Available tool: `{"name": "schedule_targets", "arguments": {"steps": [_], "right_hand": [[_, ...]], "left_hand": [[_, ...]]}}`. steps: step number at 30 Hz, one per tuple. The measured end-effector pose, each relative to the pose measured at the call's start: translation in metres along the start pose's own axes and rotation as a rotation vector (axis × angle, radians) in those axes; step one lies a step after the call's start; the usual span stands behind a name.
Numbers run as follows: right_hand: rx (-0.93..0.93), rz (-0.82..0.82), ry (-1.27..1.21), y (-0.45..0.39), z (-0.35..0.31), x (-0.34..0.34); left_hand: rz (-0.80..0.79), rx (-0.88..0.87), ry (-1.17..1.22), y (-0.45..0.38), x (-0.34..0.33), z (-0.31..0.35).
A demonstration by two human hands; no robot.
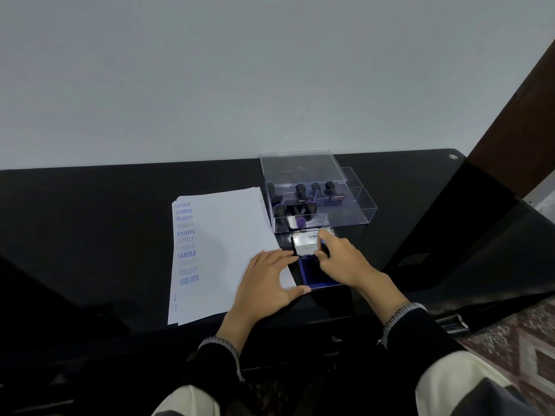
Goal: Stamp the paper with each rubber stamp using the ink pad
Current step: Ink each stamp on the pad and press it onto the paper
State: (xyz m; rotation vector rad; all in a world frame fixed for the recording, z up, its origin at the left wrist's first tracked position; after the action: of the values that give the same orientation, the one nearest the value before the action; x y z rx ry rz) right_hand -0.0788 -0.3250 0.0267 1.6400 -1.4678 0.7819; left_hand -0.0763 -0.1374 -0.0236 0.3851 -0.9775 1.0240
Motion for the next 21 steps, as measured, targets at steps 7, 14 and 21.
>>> {"name": "schedule_targets", "arguments": {"steps": [7,14,21], "right_hand": [[0.080,0.150,0.014,0.019,0.002,-0.012],[0.157,0.341,0.109,0.036,0.009,-0.031],[0.098,0.228,0.044,0.021,0.002,-0.016]], "left_hand": [[0.011,0.001,0.005,0.000,-0.001,-0.001],[0.014,0.004,0.007,0.000,-0.002,-0.001],[0.008,0.005,0.006,0.000,-0.002,-0.002]]}}
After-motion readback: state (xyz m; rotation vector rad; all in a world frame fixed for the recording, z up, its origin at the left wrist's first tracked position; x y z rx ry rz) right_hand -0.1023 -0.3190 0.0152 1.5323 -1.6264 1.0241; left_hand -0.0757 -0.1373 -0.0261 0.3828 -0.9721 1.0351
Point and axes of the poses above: each hand's wrist, its own y-axis away from the middle knuckle, its own x-axis out of the back of the hand, z = x × y, the point moved 1 cm from there along -y, towards the middle knuckle, and after that the axes turned 3 degrees about -z, right-handed, at the moved point
